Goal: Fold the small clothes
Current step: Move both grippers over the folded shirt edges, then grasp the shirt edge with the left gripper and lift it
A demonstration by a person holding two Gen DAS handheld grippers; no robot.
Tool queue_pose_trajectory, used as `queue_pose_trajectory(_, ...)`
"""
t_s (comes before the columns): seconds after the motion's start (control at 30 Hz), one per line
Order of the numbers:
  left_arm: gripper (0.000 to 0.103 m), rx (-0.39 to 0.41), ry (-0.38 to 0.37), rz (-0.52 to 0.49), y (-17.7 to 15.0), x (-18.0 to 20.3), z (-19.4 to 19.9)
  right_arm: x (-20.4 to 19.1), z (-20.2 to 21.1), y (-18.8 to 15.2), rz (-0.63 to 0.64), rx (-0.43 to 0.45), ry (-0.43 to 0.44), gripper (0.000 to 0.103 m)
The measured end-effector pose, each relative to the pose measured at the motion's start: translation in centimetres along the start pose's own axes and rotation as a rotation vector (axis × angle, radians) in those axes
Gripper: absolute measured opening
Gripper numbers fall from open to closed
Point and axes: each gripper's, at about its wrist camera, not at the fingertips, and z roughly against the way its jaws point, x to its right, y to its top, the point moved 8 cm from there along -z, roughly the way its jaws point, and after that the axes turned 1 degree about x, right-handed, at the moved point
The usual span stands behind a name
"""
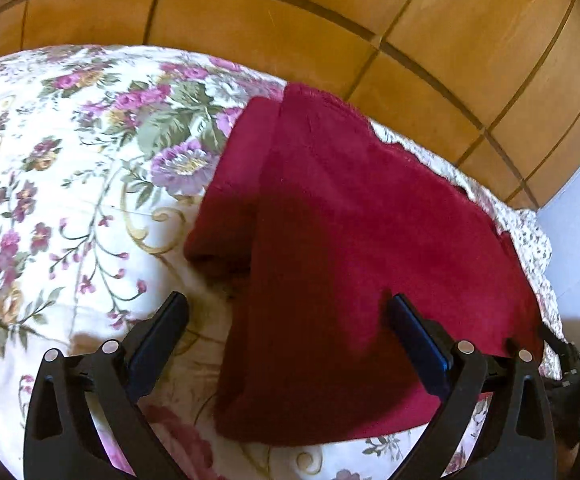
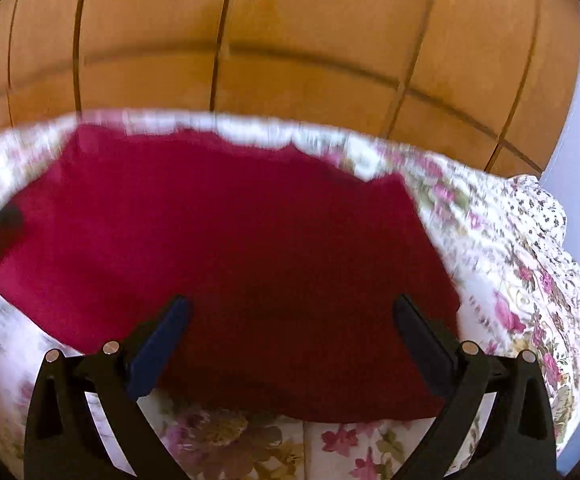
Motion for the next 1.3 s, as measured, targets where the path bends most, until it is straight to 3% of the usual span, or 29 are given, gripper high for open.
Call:
queue_pose_trajectory(0.13, 0.097, -0.006, -0.001, 0.047, 0.5, -0.3, -0.5, 0.4, -0.5, -0.1, -0.03, 0.018, 0.013, 0.101)
queue_pose_trajectory(0.27, 0.074, -0.023, -0.016, 0.085, 0.8, -0.2, -0.4, 0.8, -0.8, -0.1, -0.052, 0.017, 0.027, 0.101)
queue_pose_trajectory(0.37, 0.063, -0.047, -0.049, 0.126, 0.7, 0.0, -0.6, 0.8, -0.6, -0.2, -0.052, 0.021, 0.019, 0.101)
queue_pose_trajectory(0.4, 0.051, -0.047, -0.048, 0.119, 0.7, 0.1, -0.7, 0.8, -0.6, -0.1, -0.053, 0.021, 0.02, 0.101)
queue_pose_trajectory(0.5, 0.03, -0.053, -0.076, 0.106, 0.6, 0.6, -0.7, 0.6, -0.5, -0.2, -0.06, 0.021, 0.021, 0.101)
queue_pose_trajectory(0.57, 0.025, -0.055, -0.09, 0.123, 0.8, 0.7, -0.5, 0.5, -0.4, -0.1, -0.062, 0.021, 0.02, 0.101)
queue_pose_trajectory(0.77, 0.021, 0.012, -0.097, 0.063, 2.6, 2.8, 1.5, 0.4, -0.4, -0.2, -0.068, 0.018, 0.02, 0.101)
queue_pose_trajectory(1.13, 0.018, 0.101, -0.229, 0.006, 5.3, 8.5, 5.0, 0.4, -0.2, -0.1, -0.083, -0.011, 0.024, 0.101)
queue_pose_trajectory(1.3, 0.018, 0.133, -0.29, -0.066, 6.3, 12.3, 6.2, 0.9, 0.0, 0.0, -0.105, -0.065, 0.079, 0.101)
